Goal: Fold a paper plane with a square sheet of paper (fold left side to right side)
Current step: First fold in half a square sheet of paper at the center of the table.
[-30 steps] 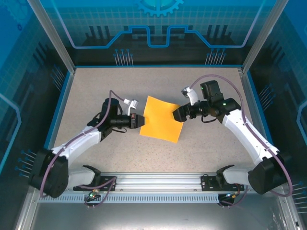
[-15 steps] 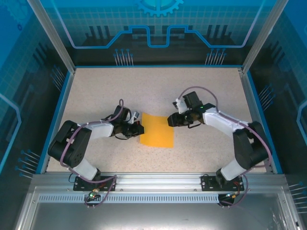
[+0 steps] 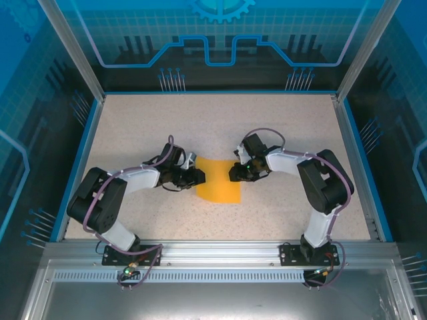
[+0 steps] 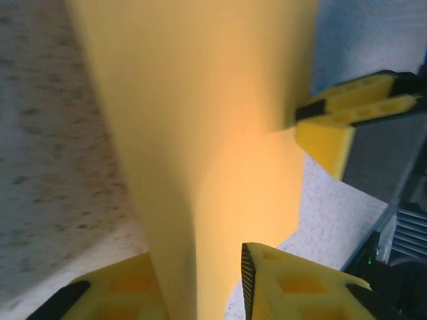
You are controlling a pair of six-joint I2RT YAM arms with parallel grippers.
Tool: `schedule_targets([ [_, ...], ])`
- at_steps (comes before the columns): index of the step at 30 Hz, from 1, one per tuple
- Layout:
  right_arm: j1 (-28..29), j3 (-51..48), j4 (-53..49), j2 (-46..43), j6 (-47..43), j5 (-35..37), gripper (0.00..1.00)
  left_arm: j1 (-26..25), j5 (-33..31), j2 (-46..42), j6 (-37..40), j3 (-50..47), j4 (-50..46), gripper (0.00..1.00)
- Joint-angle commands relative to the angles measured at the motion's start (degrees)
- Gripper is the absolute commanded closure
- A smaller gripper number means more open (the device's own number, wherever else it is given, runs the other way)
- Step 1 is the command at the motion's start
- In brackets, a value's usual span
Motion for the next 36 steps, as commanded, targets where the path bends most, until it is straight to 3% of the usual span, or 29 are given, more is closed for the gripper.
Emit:
schedule_targets([
  [1, 0.7, -1.0, -3.1, 2.3, 0.0, 3.0, 0.69, -2.0, 3.2, -1.4, -2.0, 3.4, 2.3, 0.60],
  [8, 0.6, -3.2, -0.3, 1.6, -0.7, 0.7, 0.69, -5.9, 3.3, 2.1, -3.4, 8.1, 3.9, 0.38],
  [15, -0.6, -4.8, 2.3, -1.0, -0.3, -1.7, 0.67, -8.0, 2.8, 5.3, -3.7, 9.7, 4.6, 0.36],
  [20, -2.6, -4.7, 4.1, -3.2, -1.1, -6.7, 0.55, -8.8, 3.0, 7.0, -3.6, 10.5, 4.9, 0.33],
  [27, -5.4, -4.5, 3.5, -6.4, -0.9, -8.2, 0.52, -9.0, 2.4, 7.7, -3.6, 10.4, 5.1, 0.36],
  [36, -10.5, -8.1, 8.4, -13.2, 2.0, -16.4, 0.44, -9.0, 2.1, 8.3, -3.7, 10.5, 4.9, 0.51],
])
